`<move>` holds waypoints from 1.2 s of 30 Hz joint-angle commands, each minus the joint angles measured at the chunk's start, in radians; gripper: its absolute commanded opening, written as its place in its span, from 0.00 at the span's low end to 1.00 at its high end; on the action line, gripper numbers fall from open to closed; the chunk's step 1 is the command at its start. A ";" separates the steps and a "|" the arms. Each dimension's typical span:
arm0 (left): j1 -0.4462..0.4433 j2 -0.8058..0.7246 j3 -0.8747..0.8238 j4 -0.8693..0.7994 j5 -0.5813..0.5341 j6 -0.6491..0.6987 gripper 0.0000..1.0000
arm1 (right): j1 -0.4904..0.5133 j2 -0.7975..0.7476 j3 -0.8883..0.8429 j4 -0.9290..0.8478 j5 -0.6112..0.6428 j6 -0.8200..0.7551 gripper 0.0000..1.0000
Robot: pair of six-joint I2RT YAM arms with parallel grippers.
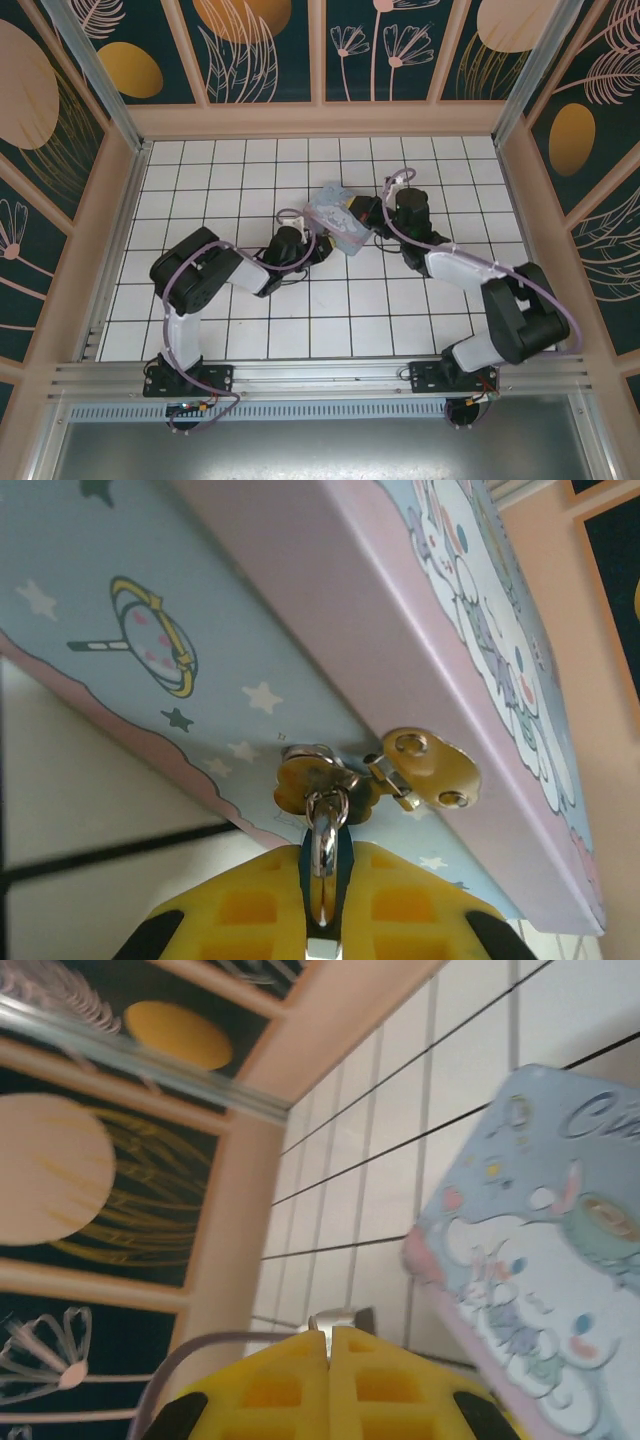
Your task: Unlock a padlock with a key
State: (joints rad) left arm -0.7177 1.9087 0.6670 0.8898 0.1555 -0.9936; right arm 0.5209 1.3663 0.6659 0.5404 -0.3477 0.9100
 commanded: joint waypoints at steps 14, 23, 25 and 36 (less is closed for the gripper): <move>0.003 -0.186 -0.099 -0.053 0.156 -0.135 0.00 | 0.304 -0.295 -0.526 0.200 0.217 0.156 0.00; 0.002 -0.220 -0.111 -0.034 0.197 -0.147 0.00 | 0.197 -0.226 -0.482 0.181 0.139 0.090 0.00; 0.003 -0.234 -0.118 -0.032 0.201 -0.145 0.00 | 0.151 -0.193 -0.469 0.190 0.094 0.077 0.00; 0.001 -0.269 -0.140 -0.006 0.233 -0.175 0.00 | -0.003 -0.090 -0.337 0.119 -0.048 -0.026 0.00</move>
State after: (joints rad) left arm -0.7181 1.6642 0.5404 0.8124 0.3603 -1.1439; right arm 0.5304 1.2743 0.3008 0.6727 -0.3367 0.9287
